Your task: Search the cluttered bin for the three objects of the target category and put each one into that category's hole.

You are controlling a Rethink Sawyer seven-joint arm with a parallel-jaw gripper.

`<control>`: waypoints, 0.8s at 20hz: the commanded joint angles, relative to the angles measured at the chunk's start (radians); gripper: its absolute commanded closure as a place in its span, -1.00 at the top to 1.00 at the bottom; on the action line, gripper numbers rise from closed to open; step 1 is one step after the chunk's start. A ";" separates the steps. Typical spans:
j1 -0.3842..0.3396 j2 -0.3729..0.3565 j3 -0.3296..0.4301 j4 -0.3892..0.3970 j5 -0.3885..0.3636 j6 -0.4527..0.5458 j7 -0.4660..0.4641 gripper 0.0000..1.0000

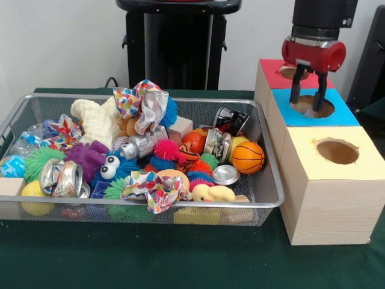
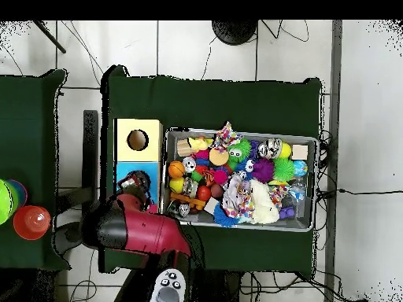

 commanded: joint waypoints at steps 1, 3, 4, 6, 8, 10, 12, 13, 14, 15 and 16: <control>0.003 -0.096 -0.104 0.118 -0.030 0.236 0.102 1.00; 0.021 -0.128 -0.121 0.110 -0.031 0.297 0.112 1.00; 0.032 -0.144 -0.134 0.102 -0.033 0.333 0.119 1.00; 0.062 -0.170 -0.160 0.077 -0.037 0.405 0.141 1.00; 0.086 -0.191 -0.182 0.050 -0.041 0.473 0.162 1.00; 0.106 -0.206 -0.203 0.016 -0.045 0.541 0.180 1.00; 0.122 -0.220 -0.228 -0.037 -0.051 0.617 0.197 1.00; 0.128 -0.226 -0.243 -0.069 -0.056 0.659 0.205 1.00; 0.141 -0.223 -0.272 -0.119 -0.065 0.705 0.224 1.00; 0.151 -0.210 -0.308 -0.175 -0.076 0.742 0.241 1.00; 0.154 -0.189 -0.339 -0.226 -0.090 0.759 0.247 1.00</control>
